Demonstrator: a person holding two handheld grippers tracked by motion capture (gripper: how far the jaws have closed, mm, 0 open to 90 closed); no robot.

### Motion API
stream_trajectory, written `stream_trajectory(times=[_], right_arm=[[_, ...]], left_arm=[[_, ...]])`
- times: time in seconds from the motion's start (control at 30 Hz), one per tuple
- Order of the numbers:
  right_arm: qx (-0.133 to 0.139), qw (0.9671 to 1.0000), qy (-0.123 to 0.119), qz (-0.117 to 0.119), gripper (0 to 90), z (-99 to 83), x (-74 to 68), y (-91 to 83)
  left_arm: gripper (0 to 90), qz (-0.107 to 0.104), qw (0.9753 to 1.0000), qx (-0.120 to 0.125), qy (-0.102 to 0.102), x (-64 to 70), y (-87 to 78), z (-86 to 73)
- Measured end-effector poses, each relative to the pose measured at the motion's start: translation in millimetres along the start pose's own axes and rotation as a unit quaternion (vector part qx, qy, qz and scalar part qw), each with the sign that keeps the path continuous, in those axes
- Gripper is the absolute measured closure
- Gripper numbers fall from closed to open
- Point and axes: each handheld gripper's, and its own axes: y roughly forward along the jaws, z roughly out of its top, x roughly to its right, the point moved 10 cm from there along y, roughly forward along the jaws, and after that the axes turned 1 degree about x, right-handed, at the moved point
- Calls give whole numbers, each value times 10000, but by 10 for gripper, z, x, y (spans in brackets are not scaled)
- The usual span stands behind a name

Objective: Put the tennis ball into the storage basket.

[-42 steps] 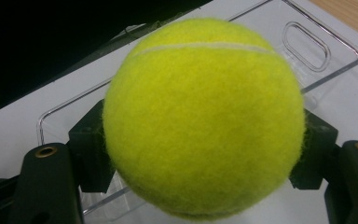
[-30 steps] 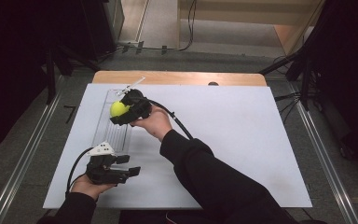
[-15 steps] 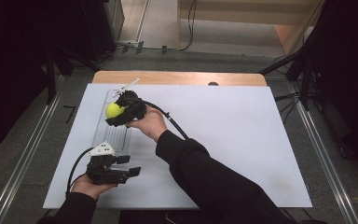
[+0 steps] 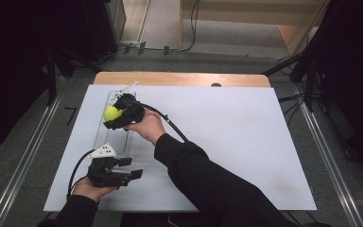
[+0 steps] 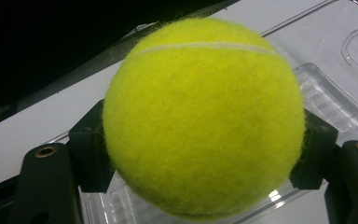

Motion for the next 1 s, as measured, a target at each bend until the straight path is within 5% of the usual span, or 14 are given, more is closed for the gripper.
stream_trajectory(times=[1.0], right_arm=[[31, 9997, 197, 116, 157, -30, -7, 79]], left_arm=[[300, -10, 10000, -1, 4, 3, 2, 1]])
